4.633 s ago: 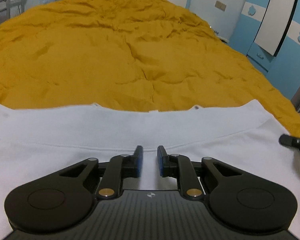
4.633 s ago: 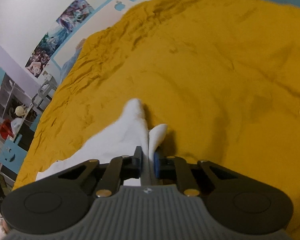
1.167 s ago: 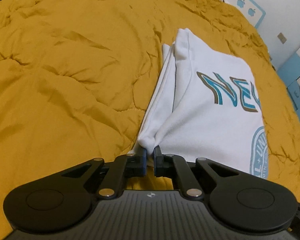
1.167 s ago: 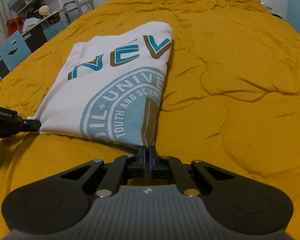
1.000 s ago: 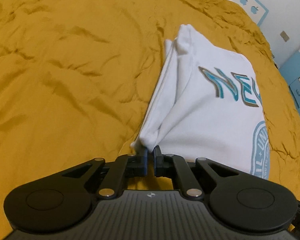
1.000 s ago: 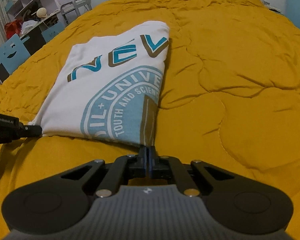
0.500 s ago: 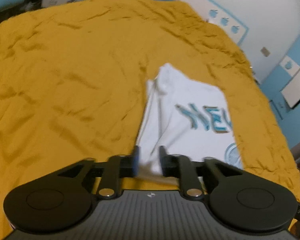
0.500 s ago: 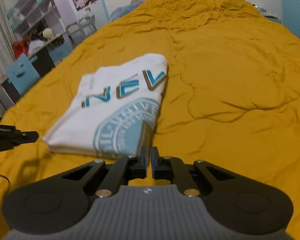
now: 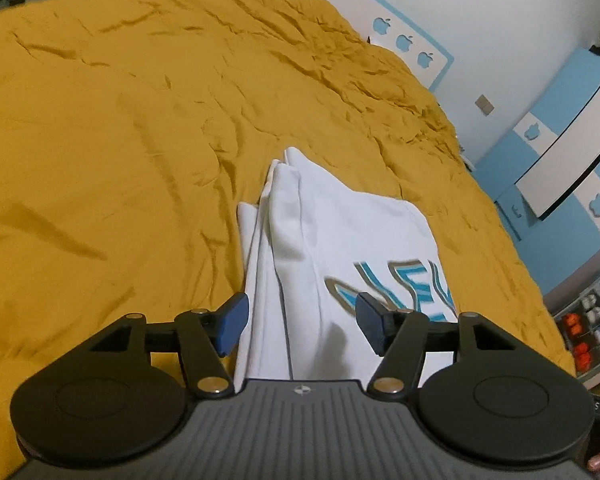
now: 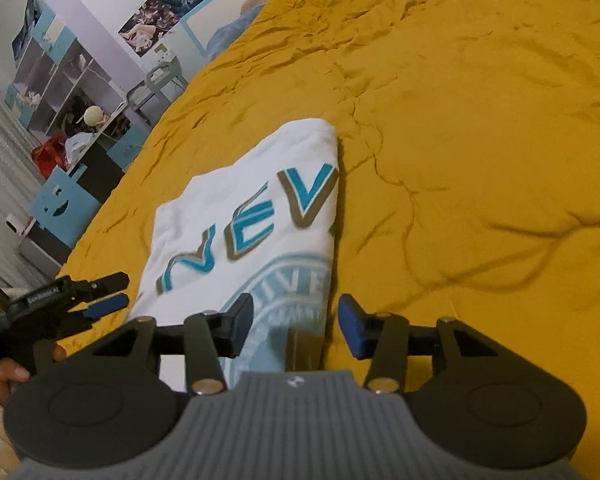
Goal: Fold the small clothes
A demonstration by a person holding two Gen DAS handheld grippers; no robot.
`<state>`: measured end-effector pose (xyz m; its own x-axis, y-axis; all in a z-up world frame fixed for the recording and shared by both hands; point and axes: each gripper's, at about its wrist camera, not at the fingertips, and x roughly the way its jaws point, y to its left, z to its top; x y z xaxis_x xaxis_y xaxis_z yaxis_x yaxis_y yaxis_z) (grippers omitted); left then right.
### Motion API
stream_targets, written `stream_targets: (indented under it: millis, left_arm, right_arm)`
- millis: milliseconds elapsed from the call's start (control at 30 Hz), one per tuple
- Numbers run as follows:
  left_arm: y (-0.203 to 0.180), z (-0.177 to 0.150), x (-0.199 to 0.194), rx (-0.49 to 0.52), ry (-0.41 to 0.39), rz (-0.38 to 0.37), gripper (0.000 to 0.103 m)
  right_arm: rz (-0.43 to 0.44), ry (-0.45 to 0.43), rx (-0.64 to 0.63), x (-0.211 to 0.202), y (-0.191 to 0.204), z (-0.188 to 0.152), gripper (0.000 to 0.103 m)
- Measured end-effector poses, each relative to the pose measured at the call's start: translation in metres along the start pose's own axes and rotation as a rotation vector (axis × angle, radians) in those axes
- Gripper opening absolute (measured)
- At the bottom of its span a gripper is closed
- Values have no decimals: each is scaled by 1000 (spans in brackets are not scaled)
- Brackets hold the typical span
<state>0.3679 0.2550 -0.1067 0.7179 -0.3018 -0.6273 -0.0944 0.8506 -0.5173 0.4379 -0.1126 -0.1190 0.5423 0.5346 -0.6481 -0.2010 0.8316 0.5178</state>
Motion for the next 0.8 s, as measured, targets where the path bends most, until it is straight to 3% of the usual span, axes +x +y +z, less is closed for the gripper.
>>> stream_targets:
  millis: [433, 533, 700, 800]
  left_arm:
    - [51, 26, 70, -69, 31, -118, 72]
    - [58, 31, 78, -98, 28, -156, 56]
    - [58, 33, 90, -116, 22, -167, 43]
    - [61, 33, 91, -133, 24, -171, 35]
  right_arm:
    - [86, 33, 125, 95, -29, 49, 46]
    - [128, 40, 175, 114, -38, 57, 45]
    - [165, 46, 204, 139, -42, 65, 44]
    - [171, 53, 261, 151, -48, 71, 34]
